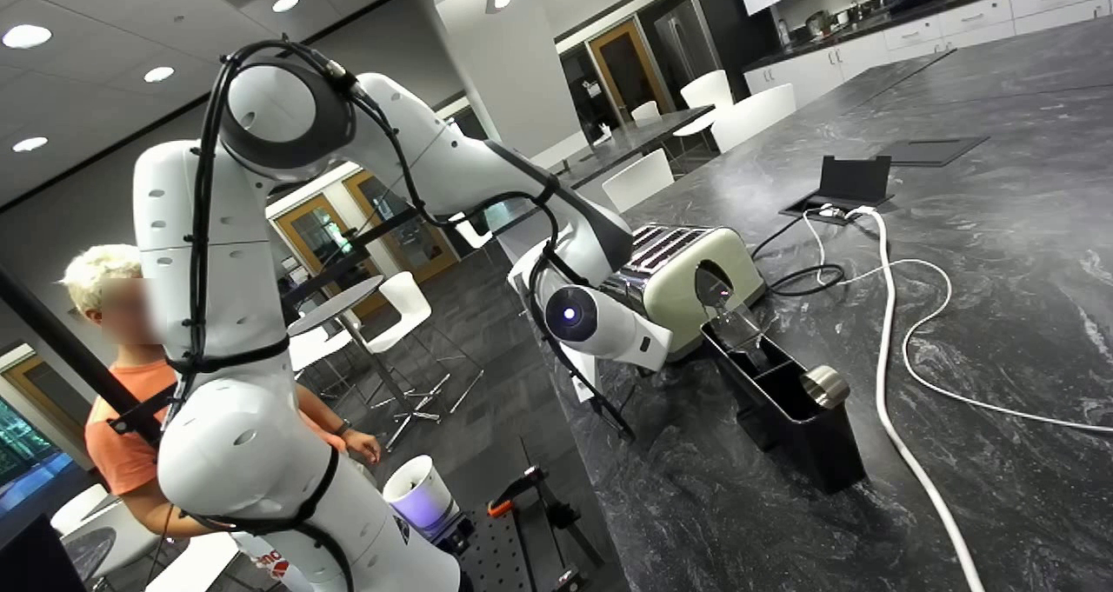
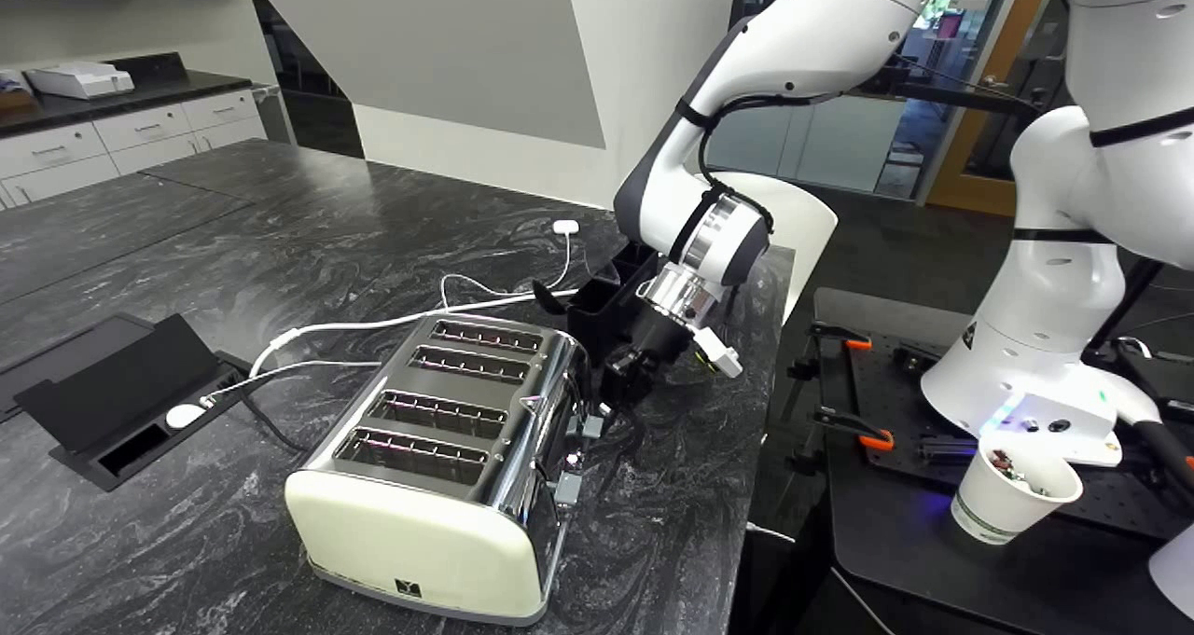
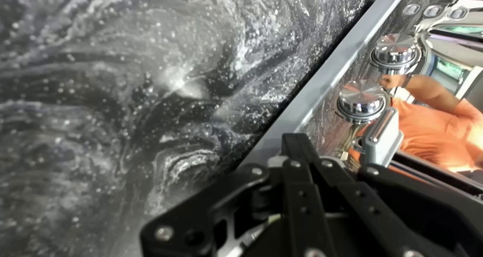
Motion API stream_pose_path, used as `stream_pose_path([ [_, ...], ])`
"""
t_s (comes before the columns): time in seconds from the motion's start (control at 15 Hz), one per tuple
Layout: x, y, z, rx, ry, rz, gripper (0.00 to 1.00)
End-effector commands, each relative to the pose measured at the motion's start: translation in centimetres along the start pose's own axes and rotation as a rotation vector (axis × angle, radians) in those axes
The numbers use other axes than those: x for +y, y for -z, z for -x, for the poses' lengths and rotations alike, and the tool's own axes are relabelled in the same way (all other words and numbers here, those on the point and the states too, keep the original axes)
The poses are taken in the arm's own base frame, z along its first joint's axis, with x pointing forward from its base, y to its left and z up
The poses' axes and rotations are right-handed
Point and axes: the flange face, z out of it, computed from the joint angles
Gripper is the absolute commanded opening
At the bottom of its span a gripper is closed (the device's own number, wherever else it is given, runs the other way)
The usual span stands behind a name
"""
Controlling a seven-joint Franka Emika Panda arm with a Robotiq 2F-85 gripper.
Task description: Push the button to release the toaster lever
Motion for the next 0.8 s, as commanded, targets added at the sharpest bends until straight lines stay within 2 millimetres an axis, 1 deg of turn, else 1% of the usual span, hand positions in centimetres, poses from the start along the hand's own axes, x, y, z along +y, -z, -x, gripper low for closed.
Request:
stream_pose_path([
  [0.0, -0.55, 0.74, -0.3, 0.006, -0.002, -0.031, 0.0],
  [0.53, -1.21, 0.37, -0.59, 0.068, -0.014, -0.036, 0.0],
  [0.73, -1.46, 0.48, 0.22, 0.067, 0.005, -0.016, 0.0],
])
